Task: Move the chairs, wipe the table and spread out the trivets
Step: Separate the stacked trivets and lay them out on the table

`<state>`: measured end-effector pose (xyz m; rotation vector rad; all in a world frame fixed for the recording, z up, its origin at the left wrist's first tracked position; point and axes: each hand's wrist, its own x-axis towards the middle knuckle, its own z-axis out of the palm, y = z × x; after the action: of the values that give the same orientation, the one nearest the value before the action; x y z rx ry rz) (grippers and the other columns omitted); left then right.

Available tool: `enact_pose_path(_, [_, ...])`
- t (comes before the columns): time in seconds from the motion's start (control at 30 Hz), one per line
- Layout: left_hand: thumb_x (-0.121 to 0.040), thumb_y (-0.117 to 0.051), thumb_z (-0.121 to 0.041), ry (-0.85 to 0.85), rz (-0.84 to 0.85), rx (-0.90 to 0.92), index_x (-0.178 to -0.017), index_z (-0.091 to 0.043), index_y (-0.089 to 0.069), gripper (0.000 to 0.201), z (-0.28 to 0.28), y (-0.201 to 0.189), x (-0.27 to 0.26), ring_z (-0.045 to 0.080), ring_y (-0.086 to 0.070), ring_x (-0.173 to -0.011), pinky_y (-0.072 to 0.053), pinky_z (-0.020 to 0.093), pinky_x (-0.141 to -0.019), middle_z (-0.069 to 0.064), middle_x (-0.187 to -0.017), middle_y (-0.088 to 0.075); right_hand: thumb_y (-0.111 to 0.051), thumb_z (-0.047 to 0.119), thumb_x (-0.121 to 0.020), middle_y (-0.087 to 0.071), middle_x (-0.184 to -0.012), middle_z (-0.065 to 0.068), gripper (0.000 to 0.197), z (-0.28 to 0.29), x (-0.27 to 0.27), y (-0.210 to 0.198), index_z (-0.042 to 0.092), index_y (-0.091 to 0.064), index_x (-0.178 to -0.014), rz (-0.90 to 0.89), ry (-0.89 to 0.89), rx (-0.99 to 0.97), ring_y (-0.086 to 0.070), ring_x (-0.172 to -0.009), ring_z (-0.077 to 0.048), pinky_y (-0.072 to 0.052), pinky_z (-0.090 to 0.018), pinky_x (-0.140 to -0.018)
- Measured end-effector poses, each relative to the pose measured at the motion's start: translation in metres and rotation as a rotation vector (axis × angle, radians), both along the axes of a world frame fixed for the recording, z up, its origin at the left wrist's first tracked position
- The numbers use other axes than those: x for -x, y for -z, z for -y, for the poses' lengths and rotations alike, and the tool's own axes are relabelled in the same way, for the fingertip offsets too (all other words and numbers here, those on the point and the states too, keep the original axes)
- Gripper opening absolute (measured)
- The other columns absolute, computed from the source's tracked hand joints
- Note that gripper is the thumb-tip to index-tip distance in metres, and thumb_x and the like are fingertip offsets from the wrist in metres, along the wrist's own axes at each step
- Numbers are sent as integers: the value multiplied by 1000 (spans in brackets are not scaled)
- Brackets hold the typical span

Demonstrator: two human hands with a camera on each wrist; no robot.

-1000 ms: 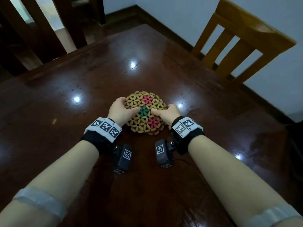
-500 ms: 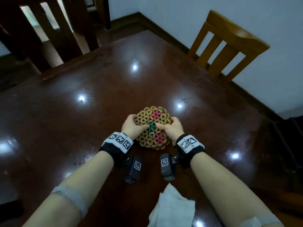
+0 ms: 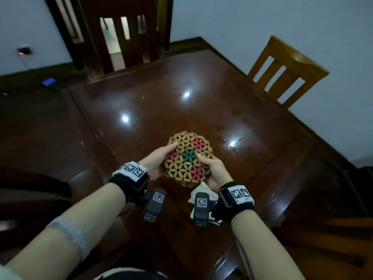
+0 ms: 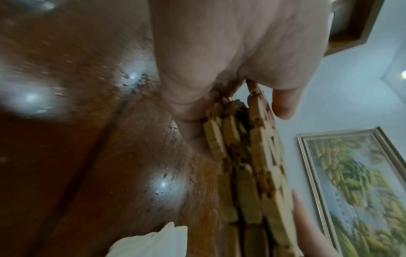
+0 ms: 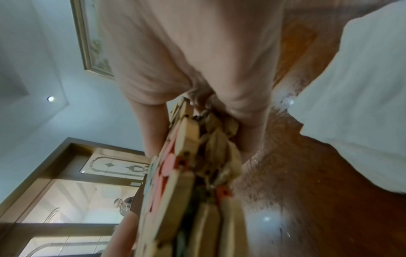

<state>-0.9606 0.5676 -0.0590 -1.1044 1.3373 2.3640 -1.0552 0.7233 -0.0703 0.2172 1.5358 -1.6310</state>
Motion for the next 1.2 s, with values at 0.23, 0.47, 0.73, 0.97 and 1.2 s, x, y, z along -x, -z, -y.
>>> enact_pose_path(0.23, [-67,-74,-61,-188,-23,143,-135,-17,-47,86,-2,7,-64,29,-64,-108,-51,50,-94,11,-123,-64,-72,22,-82,-54,-135,-3,66,4,-73,-6,33,-44,-140,-315,-7,-31,-57,-119,-23,-53,-50,-93])
enact_pose_path(0.47, [-51,-67,-86,-204,-25,91,-129,-32,-55,95,28,66,-85,28,-60,-116,-43,54,-99,0,-125,-65,-72,32,-81,-60,-124,3,35,22,-100,-4,43,-58,-110,-575,43,-97,-58,-115,-17,-53,-47,-94])
enact_pose_path(0.73, [-50,-67,-83,-442,-13,128,-133,-20,-48,106,44,43,-107,25,-60,-114,-50,49,-95,6,-128,-61,-60,15,-94,-59,-119,-5,27,63,-91,3,25,-49,-116,-362,228,-74,-61,-109,-21,-52,-44,-94])
enact_pose_path(0.97, [-85,-55,-62,-748,98,216,-138,-18,-43,70,96,48,-111,27,-54,-119,-49,47,-97,7,-133,-52,-60,18,-93,-58,-125,-8,41,85,-58,23,20,-47,-132,-297,320,-203,-60,-109,-26,-53,-50,-91])
enact_pose_path(1.2, [-95,-47,-53,-805,205,343,-147,-11,-32,68,147,64,-113,27,-45,-130,-40,28,-97,9,-146,-41,-55,17,-96,-58,-122,-10,39,115,-51,57,16,-46,-134,-219,143,-272,-61,-109,-28,-53,-51,-92])
